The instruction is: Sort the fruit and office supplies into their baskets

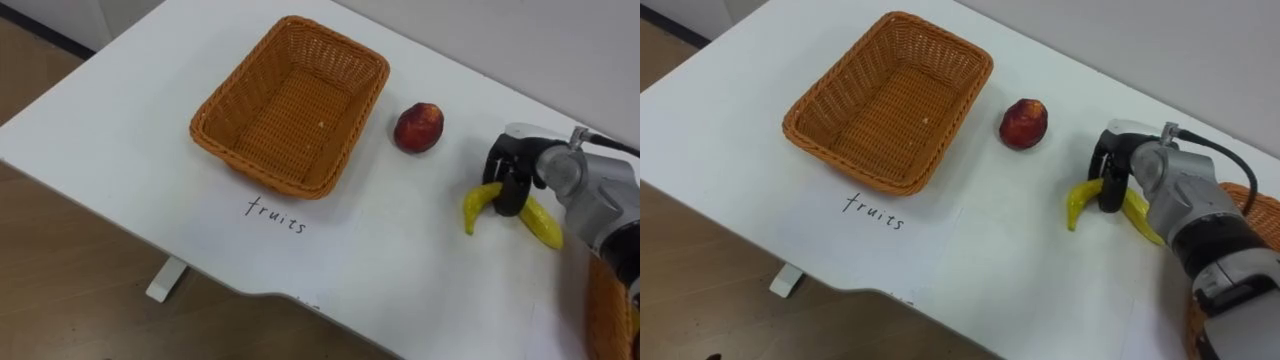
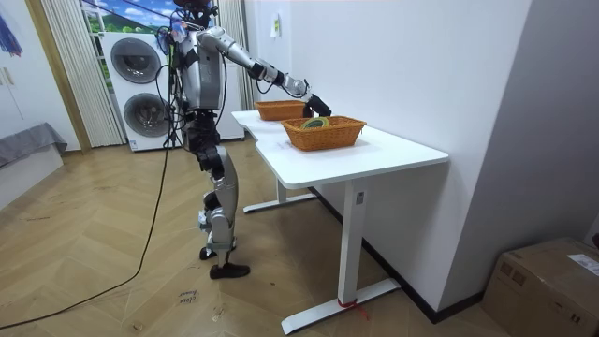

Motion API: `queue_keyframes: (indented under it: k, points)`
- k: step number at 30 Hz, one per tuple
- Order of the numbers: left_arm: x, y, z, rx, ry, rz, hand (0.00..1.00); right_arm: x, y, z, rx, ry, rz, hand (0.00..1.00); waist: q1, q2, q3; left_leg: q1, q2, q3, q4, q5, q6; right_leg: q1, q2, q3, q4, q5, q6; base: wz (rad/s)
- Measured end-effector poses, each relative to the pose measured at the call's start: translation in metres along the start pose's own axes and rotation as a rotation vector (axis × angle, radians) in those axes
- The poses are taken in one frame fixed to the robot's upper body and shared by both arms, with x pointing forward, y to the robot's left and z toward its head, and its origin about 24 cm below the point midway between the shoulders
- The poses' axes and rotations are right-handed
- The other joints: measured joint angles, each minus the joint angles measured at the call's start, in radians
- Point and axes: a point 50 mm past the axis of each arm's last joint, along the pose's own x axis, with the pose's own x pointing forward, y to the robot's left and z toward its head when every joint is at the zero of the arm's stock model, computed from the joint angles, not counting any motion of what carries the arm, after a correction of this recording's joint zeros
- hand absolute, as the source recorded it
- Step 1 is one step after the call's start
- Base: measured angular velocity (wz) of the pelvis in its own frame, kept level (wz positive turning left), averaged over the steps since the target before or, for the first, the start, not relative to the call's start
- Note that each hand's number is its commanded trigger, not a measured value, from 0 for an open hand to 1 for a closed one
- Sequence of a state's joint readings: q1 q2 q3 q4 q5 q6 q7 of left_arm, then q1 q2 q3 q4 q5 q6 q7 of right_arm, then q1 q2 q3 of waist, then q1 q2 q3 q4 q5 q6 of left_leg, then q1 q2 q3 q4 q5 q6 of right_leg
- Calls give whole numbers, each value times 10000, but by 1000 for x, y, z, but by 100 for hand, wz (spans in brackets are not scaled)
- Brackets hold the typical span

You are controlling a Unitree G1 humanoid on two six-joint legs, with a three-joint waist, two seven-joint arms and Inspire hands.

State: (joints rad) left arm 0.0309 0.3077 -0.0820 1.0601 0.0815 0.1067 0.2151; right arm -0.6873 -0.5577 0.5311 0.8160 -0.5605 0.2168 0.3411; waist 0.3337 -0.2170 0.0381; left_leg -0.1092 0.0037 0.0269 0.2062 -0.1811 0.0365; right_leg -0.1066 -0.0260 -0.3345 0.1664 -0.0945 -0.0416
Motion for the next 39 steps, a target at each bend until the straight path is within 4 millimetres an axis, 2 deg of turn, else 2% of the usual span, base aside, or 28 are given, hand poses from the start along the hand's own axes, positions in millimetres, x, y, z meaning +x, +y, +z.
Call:
queue_keyframes:
  k: [11,17,22,25,27,29,33,39]
  points:
    - [0,0,-1,-6,-5,-8,0,-3,-3,10,-85,-518,-131,100,-151,3,-52,6,1,51,5,3,0,-6,10,170,-8,0,0,-1]
    - [-1,-1,-8,36,170,-46,0,-8,-7,25,112,-1607,-356,100,-320,209,-92,74,5,174,1,3,1,3,13,302,0,1,0,-6]
    - [-3,-3,-15,65,303,-70,0,-14,-9,37,788,-2688,-553,100,-494,379,-190,90,3,177,2,14,-1,3,6,296,21,1,0,0]
    - [-5,-3,-20,-34,380,-38,0,-19,-15,45,909,-3163,-941,100,-603,384,-200,111,3,188,0,20,1,17,8,311,23,1,0,0]
    - [-7,-3,-27,-229,519,72,0,-25,-19,53,812,-3576,-1269,100,-794,349,-247,147,2,188,-11,21,1,45,9,326,25,1,0,0]
    - [-7,-3,-29,-362,599,140,0,-28,-18,55,840,-3775,-1363,100,-832,318,-274,176,3,188,-8,21,1,79,10,333,24,1,0,0]
    - [-8,0,-30,-636,601,332,0,-32,-22,55,1148,-3963,-1574,100,-929,342,-271,376,-1,151,-87,20,4,344,8,327,12,1,3,2]
    - [-10,3,-38,-631,716,563,0,-44,-38,63,1512,-4668,-2287,100,-1221,357,-284,596,-9,137,-86,24,-1,585,5,323,14,-1,5,1]
